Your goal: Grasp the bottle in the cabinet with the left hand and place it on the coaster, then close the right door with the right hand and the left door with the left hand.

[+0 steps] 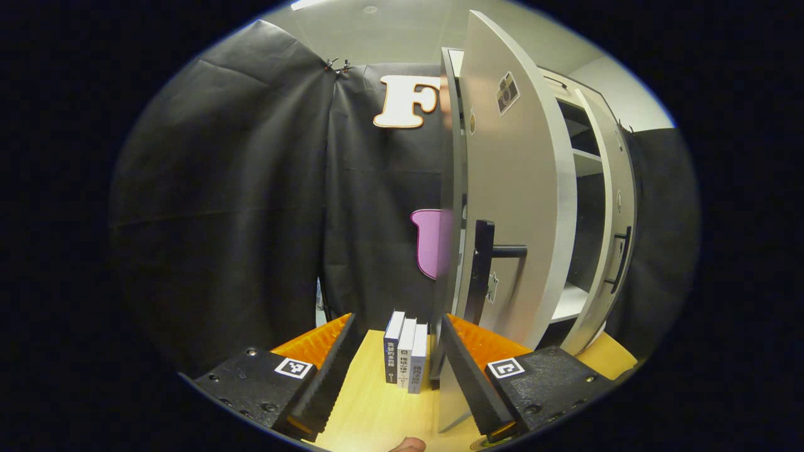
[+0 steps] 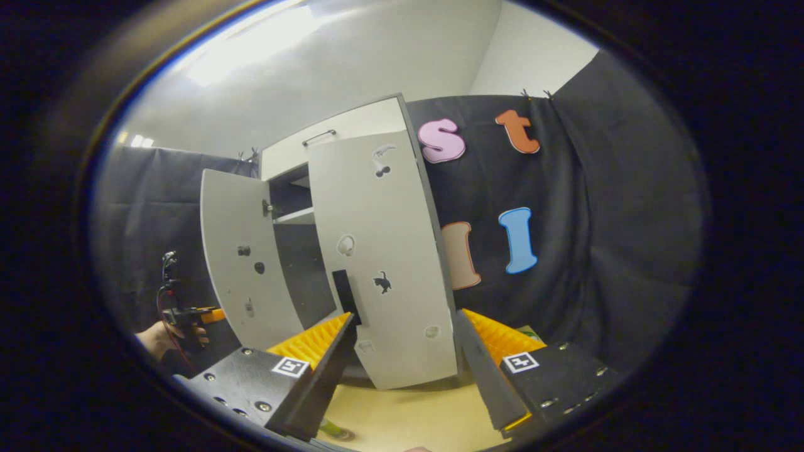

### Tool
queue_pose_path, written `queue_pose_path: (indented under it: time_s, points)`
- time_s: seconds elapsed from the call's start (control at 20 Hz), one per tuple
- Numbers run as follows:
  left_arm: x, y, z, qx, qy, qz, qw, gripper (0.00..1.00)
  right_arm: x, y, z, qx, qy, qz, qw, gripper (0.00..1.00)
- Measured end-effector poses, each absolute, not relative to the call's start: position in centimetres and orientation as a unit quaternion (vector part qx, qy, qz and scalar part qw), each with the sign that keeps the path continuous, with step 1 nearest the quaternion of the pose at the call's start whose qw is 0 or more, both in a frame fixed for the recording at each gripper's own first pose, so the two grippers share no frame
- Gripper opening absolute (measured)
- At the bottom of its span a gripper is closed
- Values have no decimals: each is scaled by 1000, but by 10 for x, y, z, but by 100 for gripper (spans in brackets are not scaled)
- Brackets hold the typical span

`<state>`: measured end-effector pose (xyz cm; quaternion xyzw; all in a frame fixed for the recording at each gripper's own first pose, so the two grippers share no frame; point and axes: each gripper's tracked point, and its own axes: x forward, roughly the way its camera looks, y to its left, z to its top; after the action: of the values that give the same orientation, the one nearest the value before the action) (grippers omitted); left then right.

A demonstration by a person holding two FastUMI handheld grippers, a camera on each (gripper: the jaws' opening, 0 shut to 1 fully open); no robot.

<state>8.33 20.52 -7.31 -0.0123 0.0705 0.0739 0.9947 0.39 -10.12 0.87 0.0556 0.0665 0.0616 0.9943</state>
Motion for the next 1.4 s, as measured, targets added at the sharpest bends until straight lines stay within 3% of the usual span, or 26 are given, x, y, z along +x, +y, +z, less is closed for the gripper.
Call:
queue_pose_path:
  time_s: [0.05,0.25,0.4,0.5,0.65,0.75,0.9,1.4]
  points:
    - [83,205,-74,-15,73,73,995,84,2,-100,6,38,69,60,995,92]
    - [84,197,-73,-22,74,61,995,88,-6,-89,9,5,54,55,997,96]
    - [84,183,-75,-18,75,41,996,84,-11,-83,20,-6,40,44,998,92]
    - [85,173,-74,-21,73,34,996,89,-14,-77,25,-11,30,42,999,96]
    - [87,151,-76,-22,75,12,997,89,-15,-68,38,-33,7,46,998,92]
    - [90,138,-75,-27,72,-2,997,89,-10,-64,40,-29,3,45,999,100]
    - [95,121,-76,-24,75,-14,997,89,-9,-60,44,-22,-1,44,999,96]
    - [110,113,-58,-20,67,-10,997,89,-17,-66,49,-18,-10,42,999,96]
